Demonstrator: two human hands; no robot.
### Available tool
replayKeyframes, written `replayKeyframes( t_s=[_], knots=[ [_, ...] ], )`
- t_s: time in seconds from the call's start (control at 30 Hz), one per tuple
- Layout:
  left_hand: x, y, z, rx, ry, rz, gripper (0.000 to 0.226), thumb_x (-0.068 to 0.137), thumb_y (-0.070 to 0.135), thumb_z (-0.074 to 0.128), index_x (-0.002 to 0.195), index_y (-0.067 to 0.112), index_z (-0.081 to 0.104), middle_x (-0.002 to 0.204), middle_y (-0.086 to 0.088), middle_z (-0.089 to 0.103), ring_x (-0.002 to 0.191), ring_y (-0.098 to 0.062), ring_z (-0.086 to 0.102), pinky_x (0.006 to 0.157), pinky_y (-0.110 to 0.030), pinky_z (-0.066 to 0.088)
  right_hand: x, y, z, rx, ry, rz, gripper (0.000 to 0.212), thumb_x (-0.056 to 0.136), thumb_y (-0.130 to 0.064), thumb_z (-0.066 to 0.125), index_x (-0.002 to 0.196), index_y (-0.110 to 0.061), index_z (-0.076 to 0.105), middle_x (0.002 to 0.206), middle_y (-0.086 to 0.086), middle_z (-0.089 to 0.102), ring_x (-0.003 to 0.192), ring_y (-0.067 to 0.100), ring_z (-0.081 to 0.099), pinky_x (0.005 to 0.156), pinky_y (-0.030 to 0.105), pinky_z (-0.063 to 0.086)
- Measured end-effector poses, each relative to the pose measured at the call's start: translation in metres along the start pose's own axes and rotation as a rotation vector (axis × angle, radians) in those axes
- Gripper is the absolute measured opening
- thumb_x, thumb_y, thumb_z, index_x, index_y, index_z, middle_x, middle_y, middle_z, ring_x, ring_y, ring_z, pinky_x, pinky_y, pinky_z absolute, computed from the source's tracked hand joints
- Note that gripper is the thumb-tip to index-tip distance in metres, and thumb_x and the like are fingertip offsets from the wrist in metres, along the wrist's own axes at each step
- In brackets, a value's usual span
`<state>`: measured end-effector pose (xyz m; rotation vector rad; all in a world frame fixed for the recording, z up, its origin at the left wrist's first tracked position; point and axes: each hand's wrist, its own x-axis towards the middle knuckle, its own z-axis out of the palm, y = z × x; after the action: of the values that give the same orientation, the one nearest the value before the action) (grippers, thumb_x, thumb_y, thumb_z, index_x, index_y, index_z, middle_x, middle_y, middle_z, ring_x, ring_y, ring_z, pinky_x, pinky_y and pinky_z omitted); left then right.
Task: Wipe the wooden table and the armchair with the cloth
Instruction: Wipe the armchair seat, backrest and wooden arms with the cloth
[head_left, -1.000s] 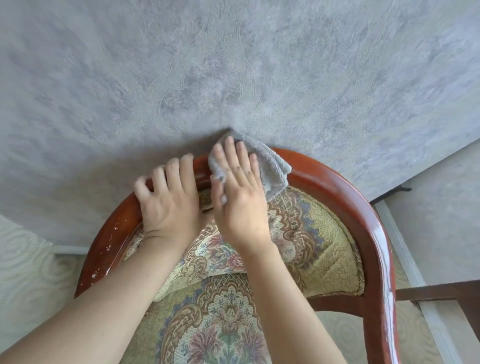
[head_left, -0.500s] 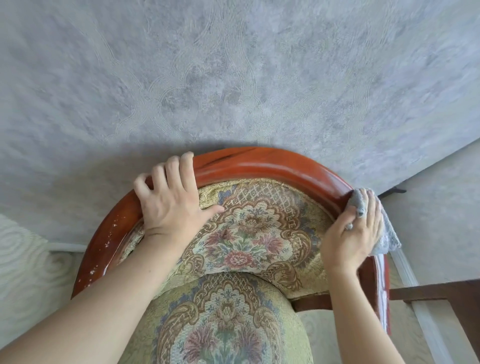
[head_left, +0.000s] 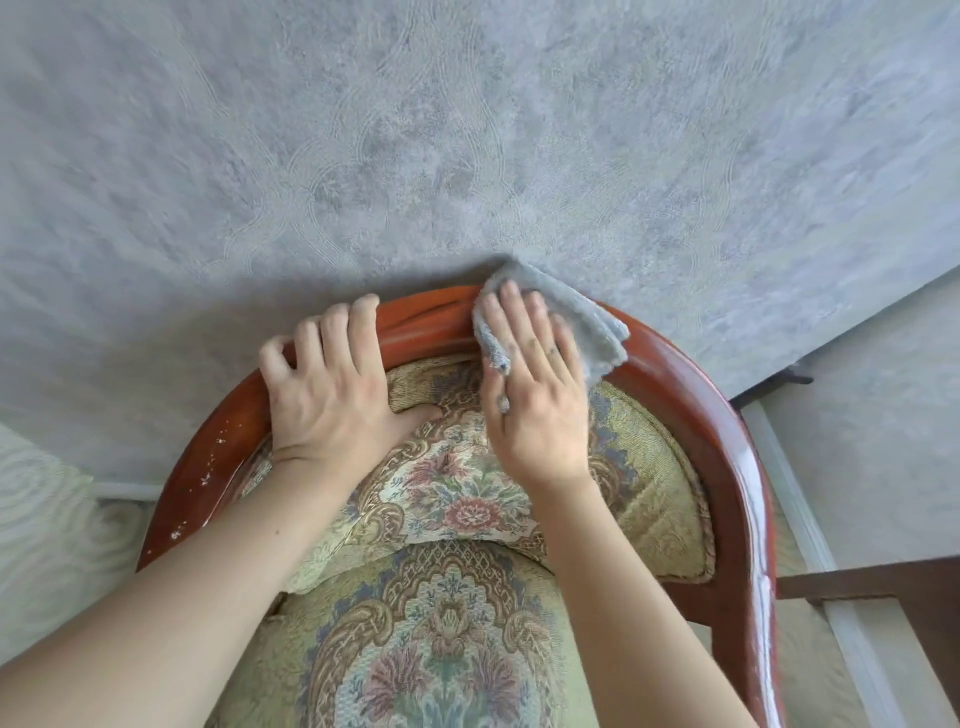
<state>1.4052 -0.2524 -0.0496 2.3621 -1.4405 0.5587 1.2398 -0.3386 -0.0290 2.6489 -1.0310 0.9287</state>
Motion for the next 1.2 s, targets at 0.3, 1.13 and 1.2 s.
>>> replayKeyframes(
  t_s=[0.3, 1.13, 1.2],
  knots=[
    [-0.001, 0.007, -0.004, 0.0, -0.017, -0.048, 0.127, 0.049, 0.086, 0.068, 0.142, 0.004, 0.038, 0.127, -0.014, 0.051, 0.104, -0.032, 0.044, 0.089, -0.05, 0.036, -0.061, 0.082, -0.042, -0.089, 0.252, 0.788, 0.052, 0.104, -0.027, 0.021, 0.15, -0.013, 0.04, 0.158, 0.007, 0.037, 0.151, 0.022, 0.025, 0.125, 0.035, 0.011],
    [-0.005, 0.006, -0.018, 0.012, -0.137, -0.041, 0.125, 0.062, 0.081, 0.07, 0.149, 0.007, 0.021, 0.134, -0.01, 0.045, 0.115, -0.029, 0.048, 0.105, -0.051, 0.036, 0.018, -0.026, -0.015, 0.185, 0.101, 0.427, 0.053, 0.105, -0.029, 0.021, 0.144, -0.008, 0.05, 0.154, 0.01, 0.041, 0.15, 0.026, 0.024, 0.125, 0.046, 0.01],
    [-0.004, 0.008, -0.018, 0.037, -0.096, -0.062, 0.104, 0.073, 0.072, 0.066, 0.147, 0.009, 0.029, 0.129, -0.008, 0.049, 0.111, -0.028, 0.05, 0.103, -0.05, 0.039, 0.023, -0.058, 0.001, 0.274, 0.044, 0.257, 0.05, 0.104, -0.024, 0.025, 0.142, -0.006, 0.052, 0.153, 0.011, 0.044, 0.149, 0.025, 0.024, 0.125, 0.044, 0.008]
  ],
)
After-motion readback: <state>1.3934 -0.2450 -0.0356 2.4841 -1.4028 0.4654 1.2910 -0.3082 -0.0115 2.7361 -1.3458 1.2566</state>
